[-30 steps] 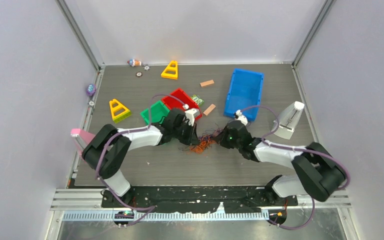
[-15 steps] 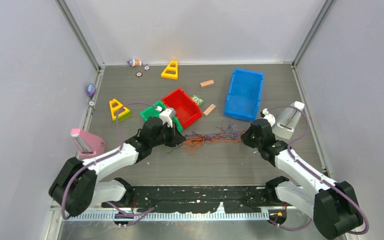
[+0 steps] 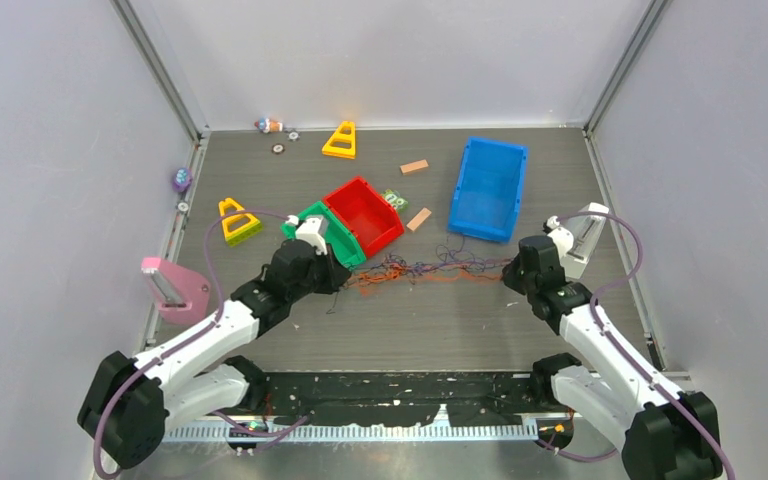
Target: Untangle the cables
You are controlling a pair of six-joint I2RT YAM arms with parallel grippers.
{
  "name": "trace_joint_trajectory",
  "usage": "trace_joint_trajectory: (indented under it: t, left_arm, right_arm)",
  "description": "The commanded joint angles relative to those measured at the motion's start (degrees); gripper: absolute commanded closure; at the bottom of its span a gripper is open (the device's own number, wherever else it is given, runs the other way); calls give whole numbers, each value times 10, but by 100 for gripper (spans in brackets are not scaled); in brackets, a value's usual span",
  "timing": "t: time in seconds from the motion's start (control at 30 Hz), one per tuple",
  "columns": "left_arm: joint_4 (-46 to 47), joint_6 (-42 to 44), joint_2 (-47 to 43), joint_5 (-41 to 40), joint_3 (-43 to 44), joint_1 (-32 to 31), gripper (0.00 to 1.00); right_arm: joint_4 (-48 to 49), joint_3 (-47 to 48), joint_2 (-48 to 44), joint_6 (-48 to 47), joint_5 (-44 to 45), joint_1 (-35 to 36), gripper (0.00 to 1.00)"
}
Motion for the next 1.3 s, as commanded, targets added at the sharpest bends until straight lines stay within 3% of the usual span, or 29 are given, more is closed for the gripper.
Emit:
trace_joint_trajectory:
  t: [0.0, 0.07, 0.1, 0.13, 0.17, 0.2, 0.3, 0.4, 0.77, 1.27]
  left_arm:
    - [-62, 48, -26, -66, -4, 13, 100]
    - [-40, 77, -24, -15, -3, 10, 99]
    - [-37, 89, -22, 1, 1, 6, 87]
    - [-37, 101, -18, 18, 6, -2, 65]
    - [-37, 115, -16, 27, 11, -12, 57]
    - [-37, 126, -14, 27, 19, -26, 42]
    - [-36, 159, -2, 31, 39, -54, 27]
    - [-34, 185, 27, 61, 73, -58, 25]
    - [-61, 243, 219, 95, 248, -123, 36]
    - [-120, 184, 450, 97, 385, -167, 39]
  right_arm:
    - [4, 17, -25, -52, 38, -28, 95]
    - [30, 17, -27, -84, -24, -28, 95]
    - [47, 18, -28, -107, -49, -28, 95]
    - [58, 18, -29, -119, -102, -28, 95]
    - [77, 19, -29, -137, -127, -29, 95]
    - [85, 21, -26, -144, -187, -28, 95]
    - [93, 42, 5, -160, -267, -26, 95]
    - [83, 60, 40, -169, -319, -24, 94]
    - [75, 71, 66, -166, -316, -20, 94]
    - [83, 66, 66, -154, -315, -20, 95]
